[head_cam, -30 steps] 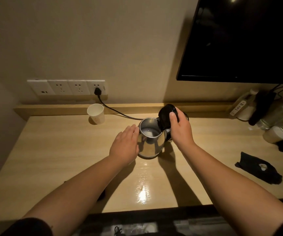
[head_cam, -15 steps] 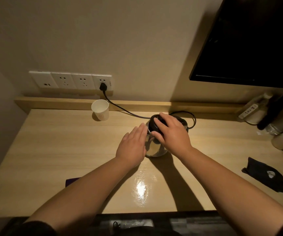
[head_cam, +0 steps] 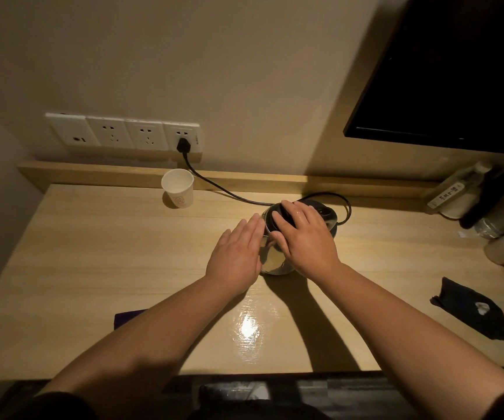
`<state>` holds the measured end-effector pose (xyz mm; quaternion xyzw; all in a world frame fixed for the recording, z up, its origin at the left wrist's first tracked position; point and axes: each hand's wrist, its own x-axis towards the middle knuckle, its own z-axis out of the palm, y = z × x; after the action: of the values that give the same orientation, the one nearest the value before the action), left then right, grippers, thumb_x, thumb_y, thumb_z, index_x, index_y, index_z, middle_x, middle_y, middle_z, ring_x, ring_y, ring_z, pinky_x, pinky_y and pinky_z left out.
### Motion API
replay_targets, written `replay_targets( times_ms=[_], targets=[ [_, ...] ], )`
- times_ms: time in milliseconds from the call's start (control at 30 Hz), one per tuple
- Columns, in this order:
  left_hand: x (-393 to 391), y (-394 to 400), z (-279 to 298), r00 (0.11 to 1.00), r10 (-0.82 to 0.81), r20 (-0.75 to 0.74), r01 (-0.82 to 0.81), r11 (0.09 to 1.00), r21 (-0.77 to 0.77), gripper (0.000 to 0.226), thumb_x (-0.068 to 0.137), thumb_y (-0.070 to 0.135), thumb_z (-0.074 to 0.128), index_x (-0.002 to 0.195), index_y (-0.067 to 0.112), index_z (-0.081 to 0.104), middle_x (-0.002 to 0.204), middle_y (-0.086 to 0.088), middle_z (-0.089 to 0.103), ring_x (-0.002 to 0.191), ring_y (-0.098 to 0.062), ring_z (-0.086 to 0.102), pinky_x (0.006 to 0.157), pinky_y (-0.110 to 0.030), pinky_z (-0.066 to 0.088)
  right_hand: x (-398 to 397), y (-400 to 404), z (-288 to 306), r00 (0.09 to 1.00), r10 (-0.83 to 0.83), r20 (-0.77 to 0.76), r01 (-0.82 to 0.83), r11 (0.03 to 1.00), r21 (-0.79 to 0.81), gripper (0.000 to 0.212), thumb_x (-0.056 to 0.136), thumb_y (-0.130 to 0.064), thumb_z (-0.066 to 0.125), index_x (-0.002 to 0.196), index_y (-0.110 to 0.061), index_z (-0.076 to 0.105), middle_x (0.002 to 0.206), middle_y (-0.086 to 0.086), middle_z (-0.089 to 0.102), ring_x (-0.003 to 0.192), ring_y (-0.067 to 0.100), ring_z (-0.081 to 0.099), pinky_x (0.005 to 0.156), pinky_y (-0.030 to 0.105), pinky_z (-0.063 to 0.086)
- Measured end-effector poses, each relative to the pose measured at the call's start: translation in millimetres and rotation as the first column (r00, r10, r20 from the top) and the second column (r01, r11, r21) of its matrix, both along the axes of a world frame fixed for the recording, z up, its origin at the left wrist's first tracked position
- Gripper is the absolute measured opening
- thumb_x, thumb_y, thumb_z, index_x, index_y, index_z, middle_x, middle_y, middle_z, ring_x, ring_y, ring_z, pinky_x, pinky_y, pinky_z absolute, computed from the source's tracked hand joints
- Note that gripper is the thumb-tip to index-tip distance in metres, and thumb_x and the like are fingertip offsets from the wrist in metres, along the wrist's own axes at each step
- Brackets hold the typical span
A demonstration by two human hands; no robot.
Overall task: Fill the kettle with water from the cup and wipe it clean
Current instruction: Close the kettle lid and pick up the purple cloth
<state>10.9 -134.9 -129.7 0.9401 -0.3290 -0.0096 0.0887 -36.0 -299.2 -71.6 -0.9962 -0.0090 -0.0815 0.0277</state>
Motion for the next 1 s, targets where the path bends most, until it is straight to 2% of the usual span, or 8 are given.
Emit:
replay_targets(
  times_ms=[467,767,1000],
  targets=[
    [0,1,2,1.000,0.002,-0.029,-0.001,1.000,0.019,0.083,0.091,0.034,0.056,0.152,0.021,0.001,0.162,-0.002,0.005,0.147,-0.022,0.011,0.114,-0.039,0.016,0,-1,-12,1.000,-0.011,0.008,0.011,1.000,-0.005,0.045,0.101,-0.039,0.040,0.135,-0.015,0.057,0.144,0.014,0.051,0.135,0.034,0.040,0.114,0.050,0.026],
    [1,3,5,0.999,-0.022,-0.026,0.023,0.999,0.040,0.082,0.093,0.034,0.053,0.153,0.021,-0.002,0.163,-0.001,0.001,0.147,-0.022,0.007,0.115,-0.039,0.013,-2,1,-8,0.999,-0.022,-0.040,0.022,1.000,-0.004,0.053,0.101,-0.042,0.029,0.139,-0.014,0.054,0.147,0.014,0.049,0.138,0.035,0.037,0.115,0.051,0.025],
    [1,10,13,0.999,-0.041,-0.026,0.042,0.998,0.047,0.076,0.096,0.035,0.047,0.153,0.023,-0.002,0.163,-0.001,-0.002,0.148,-0.022,0.003,0.116,-0.039,0.010,-3,4,-5,0.995,-0.036,-0.098,0.033,0.999,-0.036,0.058,0.100,-0.047,0.025,0.145,-0.016,0.046,0.153,0.013,0.042,0.143,0.034,0.031,0.118,0.049,0.018]
  ],
)
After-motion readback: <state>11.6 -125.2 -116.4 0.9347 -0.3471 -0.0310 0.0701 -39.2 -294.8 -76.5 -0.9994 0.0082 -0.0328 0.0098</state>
